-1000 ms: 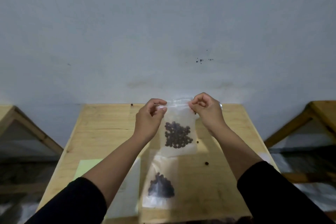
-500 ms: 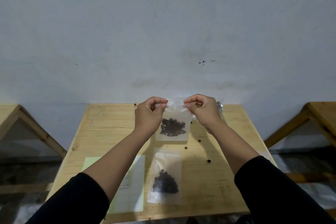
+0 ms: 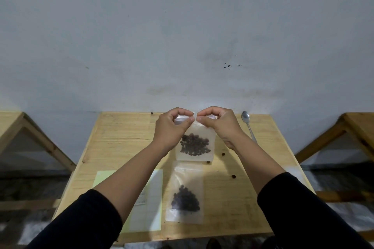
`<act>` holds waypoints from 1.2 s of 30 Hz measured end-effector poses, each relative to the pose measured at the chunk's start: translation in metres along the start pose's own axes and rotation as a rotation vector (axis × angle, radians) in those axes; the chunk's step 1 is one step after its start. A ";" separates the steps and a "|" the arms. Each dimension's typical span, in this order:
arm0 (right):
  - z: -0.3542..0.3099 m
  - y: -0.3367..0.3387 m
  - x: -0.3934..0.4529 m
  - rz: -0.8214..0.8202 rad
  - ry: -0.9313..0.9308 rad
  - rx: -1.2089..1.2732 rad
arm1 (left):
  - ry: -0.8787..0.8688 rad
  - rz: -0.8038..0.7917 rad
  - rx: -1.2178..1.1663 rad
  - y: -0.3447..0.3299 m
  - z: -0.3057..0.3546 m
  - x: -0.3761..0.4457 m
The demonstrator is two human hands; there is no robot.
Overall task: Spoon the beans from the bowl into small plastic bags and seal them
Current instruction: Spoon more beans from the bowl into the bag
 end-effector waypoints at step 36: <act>0.179 -0.079 -0.071 -0.165 0.129 -0.917 | -0.178 -0.622 1.403 -0.053 -0.179 -0.078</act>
Point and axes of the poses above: each hand's wrist, its own x-axis towards the middle knuckle, its own y-axis out of the back of the hand, z = x × y, the point moved 6 cm from there along x, towards the middle knuckle, and after that the axes turned 3 degrees about y, right-handed, at the moved point
